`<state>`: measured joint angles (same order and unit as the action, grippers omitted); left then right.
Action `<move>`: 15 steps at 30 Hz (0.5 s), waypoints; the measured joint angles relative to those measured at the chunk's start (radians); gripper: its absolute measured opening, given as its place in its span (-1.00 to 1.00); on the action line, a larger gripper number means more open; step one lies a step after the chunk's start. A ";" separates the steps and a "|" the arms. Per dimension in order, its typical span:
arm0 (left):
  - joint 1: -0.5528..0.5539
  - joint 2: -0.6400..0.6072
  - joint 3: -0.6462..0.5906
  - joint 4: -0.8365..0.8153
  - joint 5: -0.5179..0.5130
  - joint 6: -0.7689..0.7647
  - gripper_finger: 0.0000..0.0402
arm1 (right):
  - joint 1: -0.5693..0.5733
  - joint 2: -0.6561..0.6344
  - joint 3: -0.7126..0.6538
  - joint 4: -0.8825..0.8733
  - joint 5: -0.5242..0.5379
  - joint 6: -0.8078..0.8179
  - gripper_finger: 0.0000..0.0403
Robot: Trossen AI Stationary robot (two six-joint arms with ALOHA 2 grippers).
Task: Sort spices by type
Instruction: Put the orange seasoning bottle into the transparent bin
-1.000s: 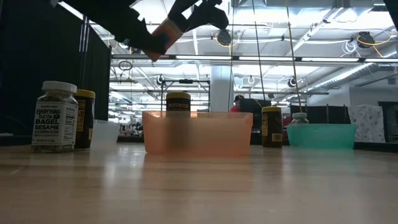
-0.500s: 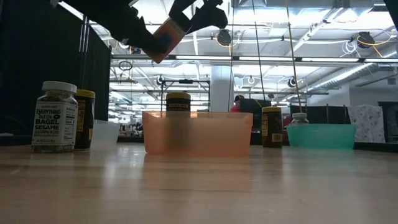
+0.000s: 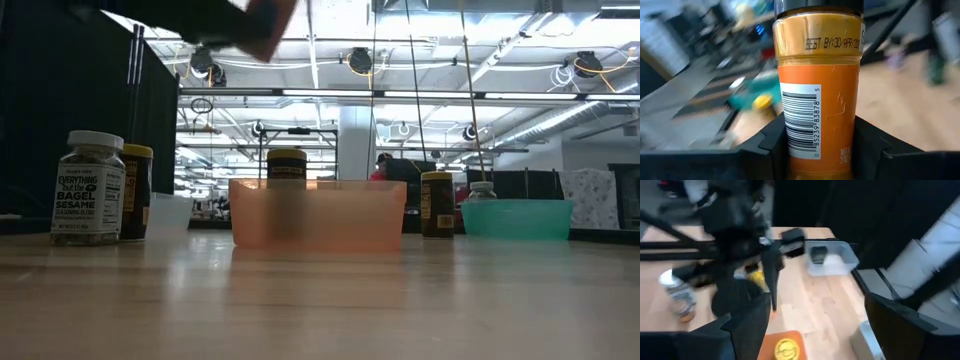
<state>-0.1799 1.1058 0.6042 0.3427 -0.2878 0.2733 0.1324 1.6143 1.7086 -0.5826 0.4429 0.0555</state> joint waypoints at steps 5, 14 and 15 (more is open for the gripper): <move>-0.016 -0.045 -0.053 0.119 0.152 -0.004 -0.23 | 0.070 -0.111 -0.301 0.315 -0.013 -0.129 0.51; -0.038 -0.049 -0.058 0.198 0.344 -0.003 -0.23 | 0.107 -0.100 -0.672 1.105 -0.159 -0.356 0.51; -0.036 -0.048 -0.058 0.201 0.336 -0.003 -0.23 | 0.103 -0.087 -0.676 1.129 -0.207 -0.356 0.51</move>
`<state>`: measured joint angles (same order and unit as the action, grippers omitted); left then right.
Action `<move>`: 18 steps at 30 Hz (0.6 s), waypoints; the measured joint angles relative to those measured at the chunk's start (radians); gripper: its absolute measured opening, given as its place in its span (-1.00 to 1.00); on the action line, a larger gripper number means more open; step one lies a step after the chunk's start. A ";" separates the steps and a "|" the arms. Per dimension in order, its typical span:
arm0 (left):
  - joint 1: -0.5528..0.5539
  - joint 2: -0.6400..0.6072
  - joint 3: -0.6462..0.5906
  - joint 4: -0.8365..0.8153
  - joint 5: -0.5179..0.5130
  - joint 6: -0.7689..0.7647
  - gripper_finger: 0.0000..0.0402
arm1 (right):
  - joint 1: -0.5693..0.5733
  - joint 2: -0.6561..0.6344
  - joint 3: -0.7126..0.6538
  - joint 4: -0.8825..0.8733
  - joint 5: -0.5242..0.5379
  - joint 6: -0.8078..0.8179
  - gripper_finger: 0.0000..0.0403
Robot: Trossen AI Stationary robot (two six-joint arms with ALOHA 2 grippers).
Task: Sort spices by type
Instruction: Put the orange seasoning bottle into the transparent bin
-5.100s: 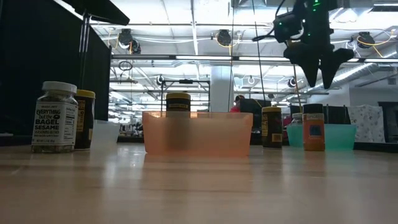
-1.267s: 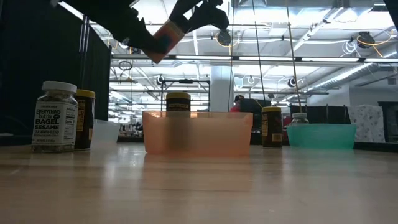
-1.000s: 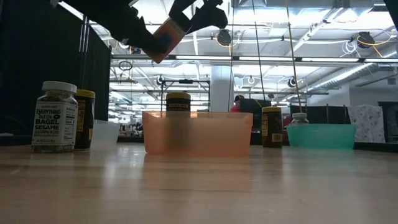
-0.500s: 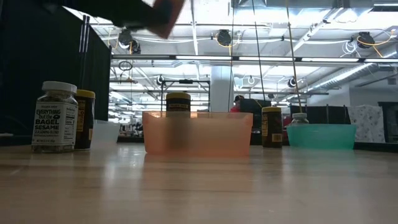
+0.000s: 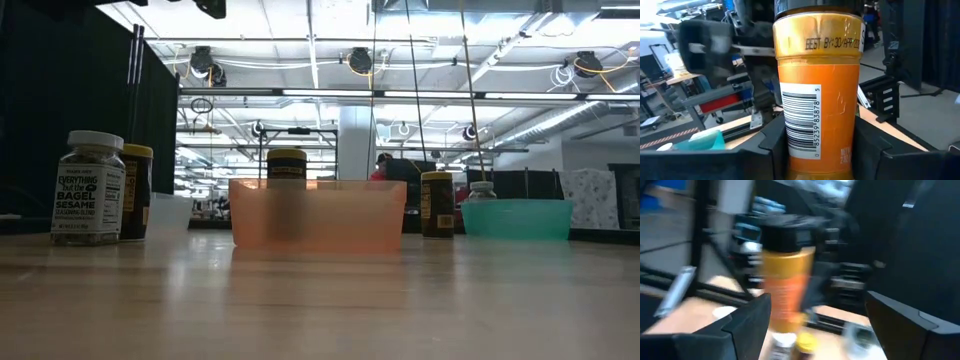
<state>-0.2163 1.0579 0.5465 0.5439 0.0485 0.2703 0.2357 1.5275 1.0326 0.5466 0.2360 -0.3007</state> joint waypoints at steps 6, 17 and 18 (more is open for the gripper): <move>0.000 0.000 0.000 0.020 -0.193 0.002 -0.23 | -0.015 0.069 0.052 0.042 -0.053 0.053 0.51; 0.003 0.001 0.000 0.026 -0.223 0.027 -0.13 | -0.067 0.159 0.142 0.051 -0.032 0.101 0.51; 0.003 0.001 0.000 0.026 -0.223 0.027 -0.13 | -0.068 0.165 0.146 0.046 -0.034 0.097 0.49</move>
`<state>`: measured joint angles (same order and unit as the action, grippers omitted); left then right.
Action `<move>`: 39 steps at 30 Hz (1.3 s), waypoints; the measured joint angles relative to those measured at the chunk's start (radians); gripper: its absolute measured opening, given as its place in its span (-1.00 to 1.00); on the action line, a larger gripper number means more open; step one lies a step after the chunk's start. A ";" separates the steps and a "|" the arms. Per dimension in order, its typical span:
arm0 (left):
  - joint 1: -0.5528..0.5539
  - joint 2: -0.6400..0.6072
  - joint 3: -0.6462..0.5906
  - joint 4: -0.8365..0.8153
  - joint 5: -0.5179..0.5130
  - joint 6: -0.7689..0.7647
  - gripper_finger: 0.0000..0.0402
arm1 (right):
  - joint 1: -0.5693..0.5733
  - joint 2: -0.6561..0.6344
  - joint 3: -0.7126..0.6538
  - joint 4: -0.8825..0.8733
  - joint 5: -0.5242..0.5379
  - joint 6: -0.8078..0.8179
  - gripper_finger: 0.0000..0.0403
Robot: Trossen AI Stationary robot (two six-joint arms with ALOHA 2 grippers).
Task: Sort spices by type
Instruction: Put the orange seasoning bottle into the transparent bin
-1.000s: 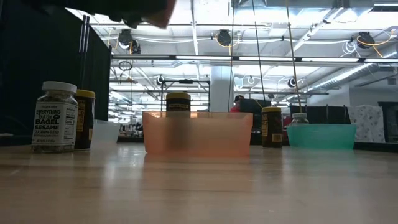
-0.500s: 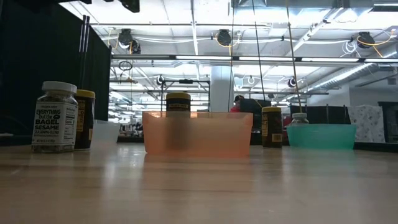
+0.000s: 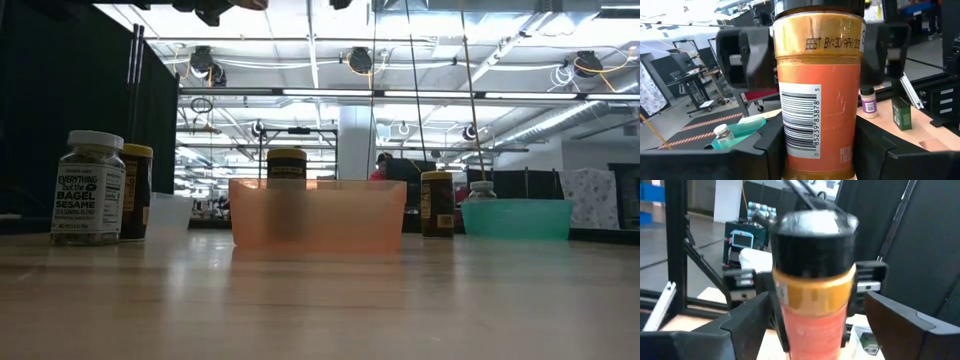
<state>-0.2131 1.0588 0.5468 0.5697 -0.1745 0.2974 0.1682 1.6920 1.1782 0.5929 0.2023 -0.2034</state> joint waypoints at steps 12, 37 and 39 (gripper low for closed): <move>0.009 0.000 0.000 -0.004 -0.011 -0.024 -0.04 | 0.001 0.019 0.021 0.006 0.010 -0.059 -0.39; 0.010 -0.062 0.001 -0.076 -0.232 -0.003 0.32 | 0.089 -0.007 0.172 -0.575 0.628 -0.201 -0.35; 0.010 -0.045 0.001 -0.028 -0.227 -0.001 0.32 | 0.089 -0.008 0.173 -0.572 0.630 -0.201 -0.35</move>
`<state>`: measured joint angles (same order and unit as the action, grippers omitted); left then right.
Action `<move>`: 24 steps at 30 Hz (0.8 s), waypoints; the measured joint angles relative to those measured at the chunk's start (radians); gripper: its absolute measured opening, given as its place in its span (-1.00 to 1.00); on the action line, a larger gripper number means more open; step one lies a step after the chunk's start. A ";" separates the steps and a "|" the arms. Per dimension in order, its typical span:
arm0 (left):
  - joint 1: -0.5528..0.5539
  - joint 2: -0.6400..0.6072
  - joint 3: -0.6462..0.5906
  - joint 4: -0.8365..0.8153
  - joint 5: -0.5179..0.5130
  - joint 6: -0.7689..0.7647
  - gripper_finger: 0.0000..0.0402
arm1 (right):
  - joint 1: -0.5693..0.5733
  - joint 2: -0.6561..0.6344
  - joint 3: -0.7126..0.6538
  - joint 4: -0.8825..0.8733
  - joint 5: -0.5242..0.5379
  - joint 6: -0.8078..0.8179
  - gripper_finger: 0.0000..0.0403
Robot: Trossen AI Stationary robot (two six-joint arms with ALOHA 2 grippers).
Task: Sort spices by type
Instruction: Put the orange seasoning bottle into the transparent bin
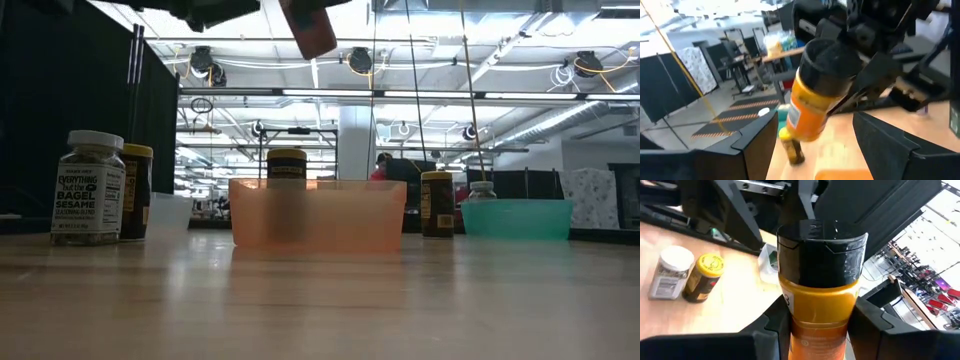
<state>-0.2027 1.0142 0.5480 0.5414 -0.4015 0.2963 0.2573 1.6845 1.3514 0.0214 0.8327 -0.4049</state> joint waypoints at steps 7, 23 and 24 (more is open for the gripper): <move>-0.001 0.059 0.049 0.026 0.138 0.020 0.32 | -0.002 0.000 0.000 -0.001 0.004 -0.018 -0.35; 0.042 0.206 0.167 0.121 0.088 0.143 0.32 | -0.004 -0.001 0.001 -0.002 -0.003 -0.028 -0.35; 0.042 0.212 0.168 0.123 0.088 0.155 0.32 | -0.003 -0.001 0.001 -0.002 -0.002 -0.028 -0.35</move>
<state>-0.1612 1.2259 0.7158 0.6647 -0.3138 0.4508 0.2541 1.6836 1.3521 0.0191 0.8309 -0.4331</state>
